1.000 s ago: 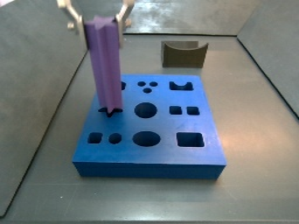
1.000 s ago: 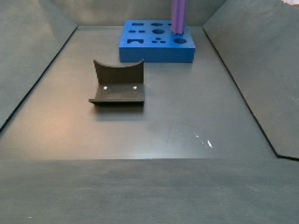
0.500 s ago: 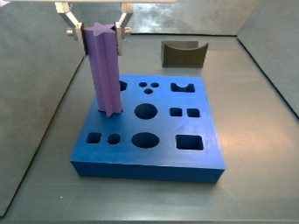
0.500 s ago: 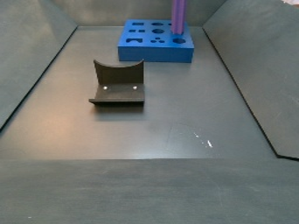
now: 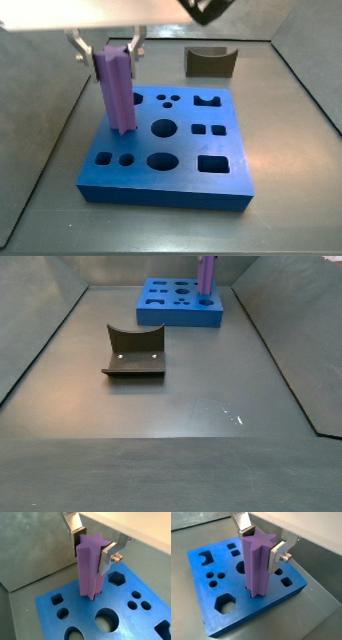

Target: Insert the star object.

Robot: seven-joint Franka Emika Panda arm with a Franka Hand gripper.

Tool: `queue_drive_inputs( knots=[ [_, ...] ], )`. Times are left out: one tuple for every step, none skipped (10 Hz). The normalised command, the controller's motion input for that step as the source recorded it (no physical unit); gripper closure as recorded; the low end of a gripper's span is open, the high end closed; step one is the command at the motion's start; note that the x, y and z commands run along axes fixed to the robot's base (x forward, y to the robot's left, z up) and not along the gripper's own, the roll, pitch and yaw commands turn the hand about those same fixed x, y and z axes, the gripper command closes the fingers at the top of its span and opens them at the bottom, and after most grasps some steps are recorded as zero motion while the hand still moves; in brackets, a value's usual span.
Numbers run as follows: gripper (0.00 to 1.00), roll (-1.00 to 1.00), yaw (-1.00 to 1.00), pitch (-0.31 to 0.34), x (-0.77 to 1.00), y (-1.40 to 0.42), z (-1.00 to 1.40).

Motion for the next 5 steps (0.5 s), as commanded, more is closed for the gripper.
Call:
queue_drive_inputs(
  knots=[
    [1.00,0.02,0.05,-0.059,0.24,0.00,-1.00],
    [1.00,0.03,0.01,-0.060,0.27,0.00,-1.00],
    [1.00,0.00,0.00,-0.133,0.04,0.00,-0.99],
    [1.00,-0.20,0.00,-0.221,-0.01,0.01,-0.35],
    [1.00,0.00,0.00,0.000,0.00,0.00,0.00]
  ],
)
